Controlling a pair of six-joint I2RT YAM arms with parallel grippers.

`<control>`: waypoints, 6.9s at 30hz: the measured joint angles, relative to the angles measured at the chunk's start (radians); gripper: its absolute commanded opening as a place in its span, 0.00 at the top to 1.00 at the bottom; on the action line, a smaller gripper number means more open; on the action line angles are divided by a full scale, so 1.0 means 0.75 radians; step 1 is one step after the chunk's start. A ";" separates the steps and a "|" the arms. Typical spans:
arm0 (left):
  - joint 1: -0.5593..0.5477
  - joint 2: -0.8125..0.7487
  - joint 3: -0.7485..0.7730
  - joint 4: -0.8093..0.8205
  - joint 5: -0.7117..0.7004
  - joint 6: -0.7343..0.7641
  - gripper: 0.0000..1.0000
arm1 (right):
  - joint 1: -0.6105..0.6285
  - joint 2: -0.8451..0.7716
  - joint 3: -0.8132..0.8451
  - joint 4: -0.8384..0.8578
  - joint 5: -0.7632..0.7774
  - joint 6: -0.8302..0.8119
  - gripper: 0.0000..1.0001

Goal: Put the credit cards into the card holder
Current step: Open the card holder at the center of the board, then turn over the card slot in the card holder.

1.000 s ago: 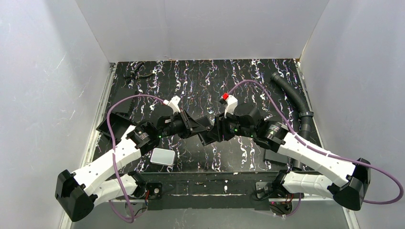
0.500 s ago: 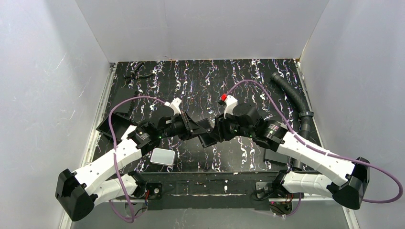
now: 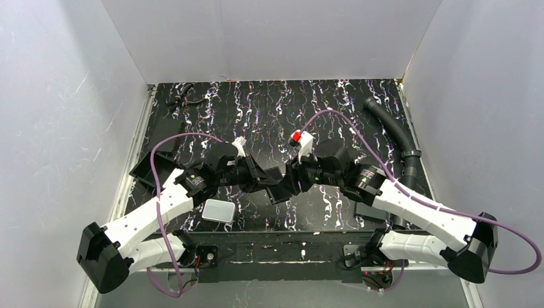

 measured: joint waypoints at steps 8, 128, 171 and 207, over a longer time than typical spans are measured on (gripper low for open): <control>0.002 -0.015 -0.039 0.067 0.022 -0.034 1.00 | 0.001 0.019 -0.128 0.183 -0.055 -0.027 0.49; 0.066 0.229 0.111 -0.040 0.180 0.626 0.30 | -0.335 -0.035 -0.166 -0.230 0.081 0.239 0.99; -0.021 0.647 -0.082 0.338 0.062 0.215 0.47 | -0.925 0.324 -0.469 0.137 -0.332 0.380 0.99; 0.074 0.964 0.094 0.581 0.164 0.201 0.89 | -0.933 0.389 -0.494 0.202 -0.116 0.209 0.99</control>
